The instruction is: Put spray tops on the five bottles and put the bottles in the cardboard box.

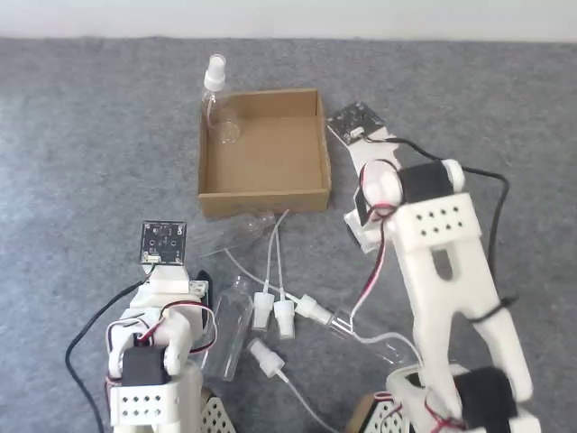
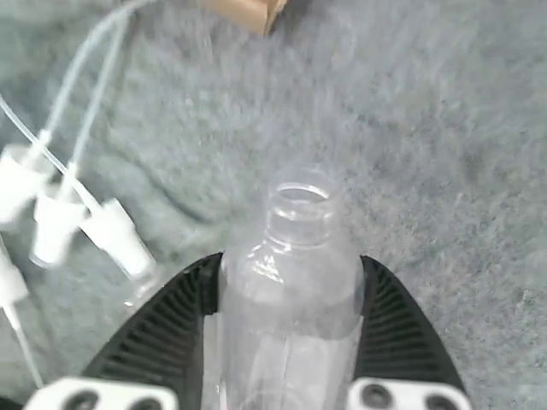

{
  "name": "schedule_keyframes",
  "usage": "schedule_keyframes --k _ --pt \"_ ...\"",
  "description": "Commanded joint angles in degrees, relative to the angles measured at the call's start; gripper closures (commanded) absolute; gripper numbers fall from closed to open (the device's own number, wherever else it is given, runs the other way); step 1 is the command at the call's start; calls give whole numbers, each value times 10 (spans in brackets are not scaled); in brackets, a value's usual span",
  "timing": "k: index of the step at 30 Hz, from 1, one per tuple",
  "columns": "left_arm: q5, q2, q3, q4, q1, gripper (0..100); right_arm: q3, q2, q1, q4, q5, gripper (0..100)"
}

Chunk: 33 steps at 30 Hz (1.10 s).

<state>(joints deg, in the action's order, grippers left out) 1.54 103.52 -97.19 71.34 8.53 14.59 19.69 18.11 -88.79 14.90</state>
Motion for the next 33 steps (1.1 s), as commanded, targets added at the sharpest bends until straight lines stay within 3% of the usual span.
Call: schedule_keyframes --k 1,7,23,33 --pt "-4 8 7 -18 4 892 -6 65 6 3 -31 882" --pt "-4 8 7 -18 4 892 28 125 6 22 -41 886" --pt "-4 8 7 -18 3 892 271 333 0 213 -40 887" --pt "-4 8 7 -2 0 892 403 439 -46 310 -79 887"
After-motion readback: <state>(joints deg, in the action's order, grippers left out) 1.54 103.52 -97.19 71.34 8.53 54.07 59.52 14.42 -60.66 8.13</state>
